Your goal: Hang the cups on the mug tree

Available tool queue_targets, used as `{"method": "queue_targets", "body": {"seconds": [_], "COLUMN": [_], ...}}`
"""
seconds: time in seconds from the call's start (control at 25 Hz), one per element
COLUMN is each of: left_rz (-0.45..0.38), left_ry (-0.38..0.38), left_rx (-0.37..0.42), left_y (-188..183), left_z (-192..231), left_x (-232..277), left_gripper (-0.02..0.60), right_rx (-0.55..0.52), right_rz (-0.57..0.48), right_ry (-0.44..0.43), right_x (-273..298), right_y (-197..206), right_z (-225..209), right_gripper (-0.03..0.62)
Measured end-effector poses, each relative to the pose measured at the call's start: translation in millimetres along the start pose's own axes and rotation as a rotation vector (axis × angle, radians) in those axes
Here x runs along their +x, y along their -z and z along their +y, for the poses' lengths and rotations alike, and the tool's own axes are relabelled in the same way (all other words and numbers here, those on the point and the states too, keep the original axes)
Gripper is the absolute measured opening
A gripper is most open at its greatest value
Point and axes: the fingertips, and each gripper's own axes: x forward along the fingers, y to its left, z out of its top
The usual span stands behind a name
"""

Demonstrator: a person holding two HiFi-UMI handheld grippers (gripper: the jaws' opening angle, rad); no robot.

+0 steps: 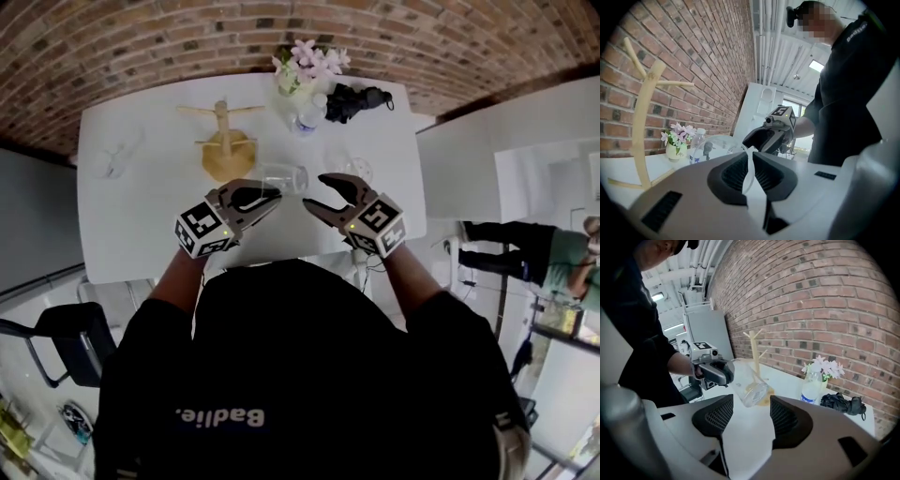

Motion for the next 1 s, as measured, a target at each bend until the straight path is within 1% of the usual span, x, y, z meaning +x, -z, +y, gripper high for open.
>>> {"method": "queue_targets", "body": {"seconds": [0.12, 0.32, 0.56, 0.64, 0.72, 0.8, 0.92, 1.0], "left_rz": [-0.030, -0.084, -0.127, -0.135, -0.146, -0.174, -0.232, -0.259], "left_ry": [0.010, 0.044, 0.106, 0.118, 0.111, 0.088, 0.015, -0.046], "left_rx": [-0.027, -0.045, -0.077, -0.086, -0.098, -0.121, -0.167, -0.199], "left_y": [-5.9, -13.6, -22.8, -23.8, -22.8, -23.3, -23.7, -20.4], "left_z": [2.5, 1.7, -3.8, -3.7, 0.5, 8.0, 24.2, 35.2], "left_x": [4.2, 8.3, 13.3, 15.9, 16.7, 15.7, 14.5, 15.7], "left_gripper": [0.031, 0.031, 0.031, 0.031, 0.031, 0.032, 0.045, 0.054], "right_rx": [-0.067, -0.159, -0.160, -0.147, -0.139, -0.126, -0.110, -0.116], "right_rz": [0.047, 0.054, 0.060, 0.065, 0.074, 0.072, 0.075, 0.100], "right_ry": [-0.083, -0.221, -0.424, -0.468, -0.477, -0.463, -0.414, -0.366], "right_x": [4.9, 12.8, 22.6, 24.3, 26.6, 28.7, 33.1, 37.7], "right_y": [0.2, -6.0, -7.6, -7.3, -7.5, -11.4, -19.6, -20.4], "right_z": [-8.0, -15.0, -8.8, -8.2, -10.9, -15.8, -25.9, -33.9], "right_gripper": [0.287, 0.307, 0.311, 0.311, 0.311, 0.313, 0.314, 0.314]}}
